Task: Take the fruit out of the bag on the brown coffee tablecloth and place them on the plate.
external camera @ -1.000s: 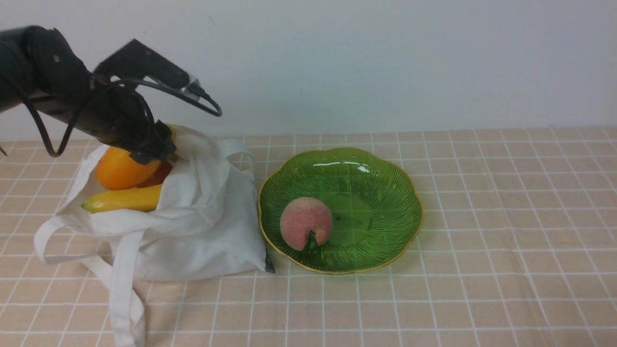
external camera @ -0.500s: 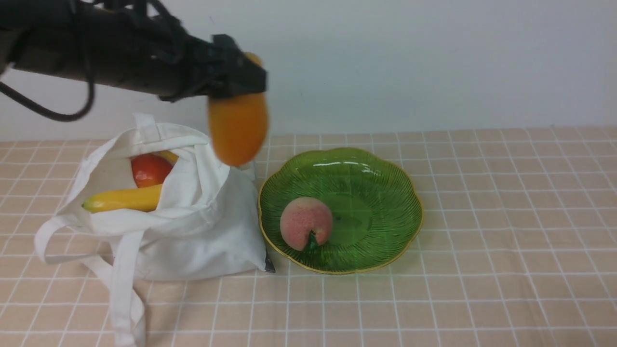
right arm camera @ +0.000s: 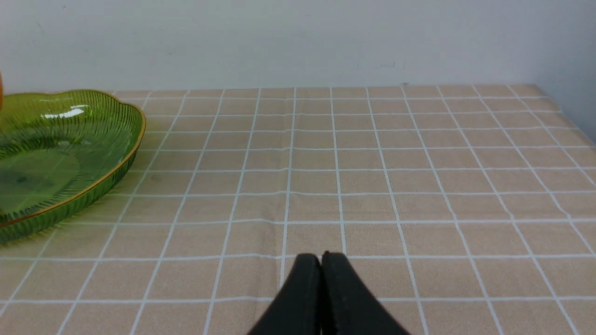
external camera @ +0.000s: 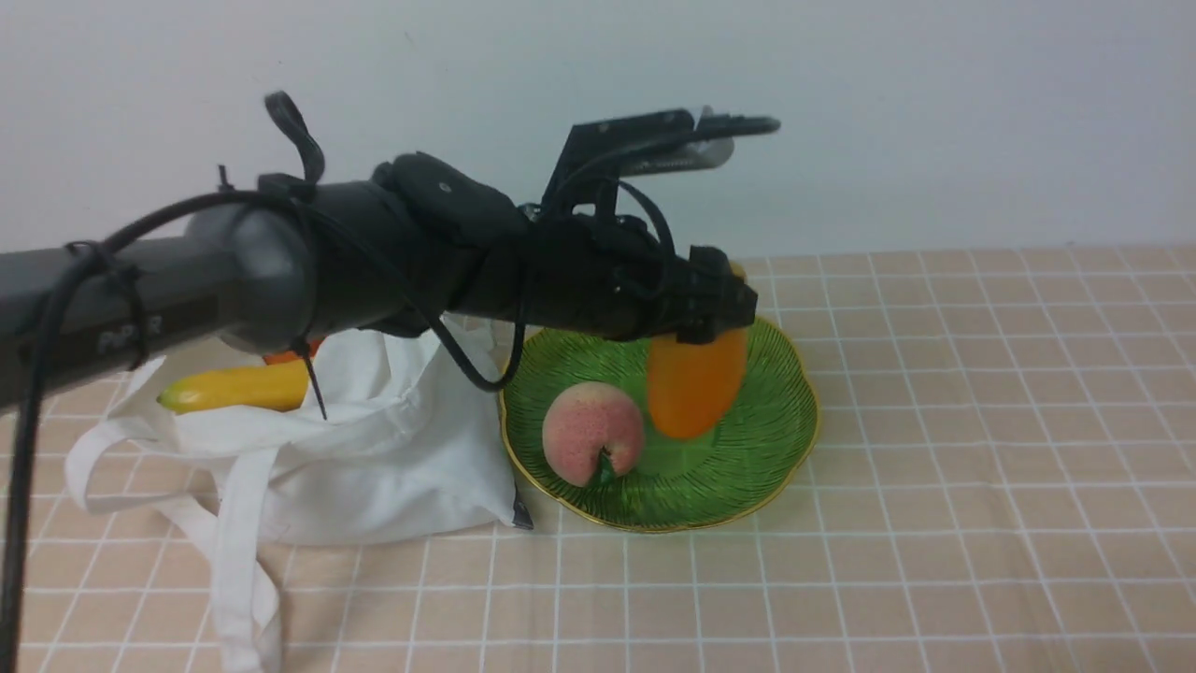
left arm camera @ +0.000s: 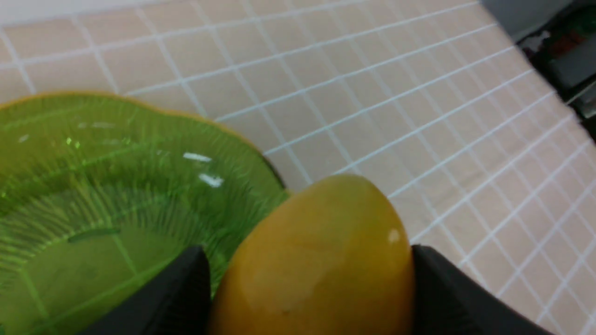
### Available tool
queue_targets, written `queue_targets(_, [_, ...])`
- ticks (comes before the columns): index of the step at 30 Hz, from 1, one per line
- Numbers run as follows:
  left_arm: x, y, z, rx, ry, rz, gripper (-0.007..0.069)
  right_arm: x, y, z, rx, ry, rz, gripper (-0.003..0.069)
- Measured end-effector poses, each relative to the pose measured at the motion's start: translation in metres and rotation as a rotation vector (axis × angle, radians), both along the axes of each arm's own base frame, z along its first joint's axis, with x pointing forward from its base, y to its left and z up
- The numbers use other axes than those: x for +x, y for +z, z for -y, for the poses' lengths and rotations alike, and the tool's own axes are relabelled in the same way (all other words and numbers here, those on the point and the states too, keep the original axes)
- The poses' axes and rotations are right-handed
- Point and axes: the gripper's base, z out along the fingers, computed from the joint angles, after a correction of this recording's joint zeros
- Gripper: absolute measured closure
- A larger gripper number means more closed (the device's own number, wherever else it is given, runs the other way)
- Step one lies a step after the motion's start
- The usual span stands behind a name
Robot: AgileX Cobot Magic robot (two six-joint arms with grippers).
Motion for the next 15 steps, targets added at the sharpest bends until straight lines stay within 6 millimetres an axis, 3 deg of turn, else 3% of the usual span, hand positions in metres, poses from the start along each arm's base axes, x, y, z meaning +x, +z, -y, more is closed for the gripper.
queue_targets(3, [0.003,-0.012,0.001,0.020,-0.007,-0.013,0.0124,0.000,0.000,0.000,0.000,0.000,0.000,0.0673])
queue_targets(6, [0.004,-0.017,0.002,0.037,-0.022,-0.010,-0.0011,0.000,0.000,0.000,-0.001,0.000,0.000,0.0673])
queue_targets(10, [0.003,-0.015,0.002,0.042,-0.031,0.005,-0.0055,0.000,0.000,0.000,-0.001,0.000,0.000,0.0673])
queue_targets(15, [0.000,0.003,-0.005,0.082,-0.061,0.079,-0.0045,0.000,0.000,0.000,-0.001,0.000,0.000,0.0673])
